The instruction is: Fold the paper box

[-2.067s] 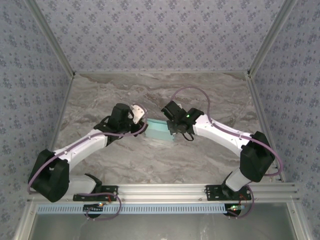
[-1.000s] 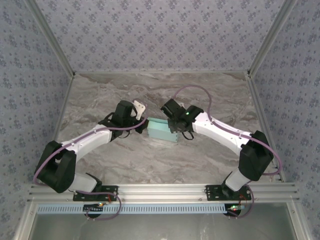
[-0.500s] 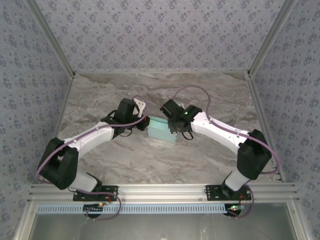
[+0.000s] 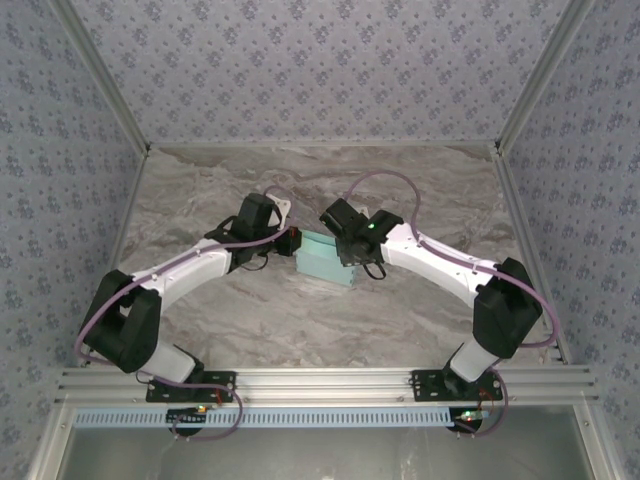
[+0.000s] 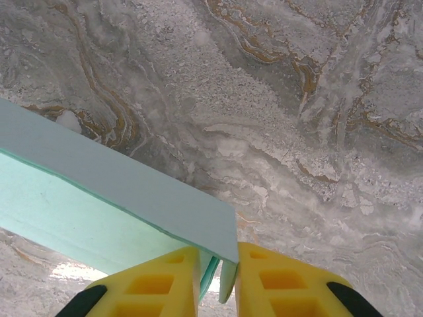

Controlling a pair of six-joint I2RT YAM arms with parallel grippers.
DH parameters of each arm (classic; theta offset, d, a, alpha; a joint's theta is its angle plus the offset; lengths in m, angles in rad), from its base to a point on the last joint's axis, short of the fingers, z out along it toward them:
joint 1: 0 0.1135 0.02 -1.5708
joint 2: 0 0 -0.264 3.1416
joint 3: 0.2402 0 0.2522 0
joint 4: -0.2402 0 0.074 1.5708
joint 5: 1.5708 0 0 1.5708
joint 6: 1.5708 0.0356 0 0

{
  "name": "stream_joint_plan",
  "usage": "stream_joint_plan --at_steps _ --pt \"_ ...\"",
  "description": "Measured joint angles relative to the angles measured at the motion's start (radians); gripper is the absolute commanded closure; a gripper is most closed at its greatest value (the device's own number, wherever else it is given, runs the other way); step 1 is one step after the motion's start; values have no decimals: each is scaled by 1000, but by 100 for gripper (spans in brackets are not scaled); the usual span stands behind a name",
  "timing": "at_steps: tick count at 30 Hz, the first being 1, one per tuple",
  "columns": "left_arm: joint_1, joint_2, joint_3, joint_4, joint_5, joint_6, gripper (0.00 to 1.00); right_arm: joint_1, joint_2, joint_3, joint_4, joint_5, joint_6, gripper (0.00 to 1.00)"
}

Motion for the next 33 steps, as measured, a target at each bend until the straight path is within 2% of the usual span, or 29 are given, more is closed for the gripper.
stream_joint_plan --at_steps 6,11,21,23,27,33 --pt "-5 0 8 -16 -1 -31 100 0 1 0 0 8 0 76" --pt "-13 0 11 -24 -5 -48 100 2 9 0 3 11 5 68" --pt "-30 0 15 -37 -51 -48 100 4 12 12 -19 12 8 78" --pt "-37 0 16 -40 -69 -47 100 4 12 16 -23 12 15 76" --pt "-50 0 17 -50 -96 -40 100 4 12 18 -23 11 33 68" --pt "-71 0 17 -97 -129 -40 100 4 12 23 -25 10 45 68"
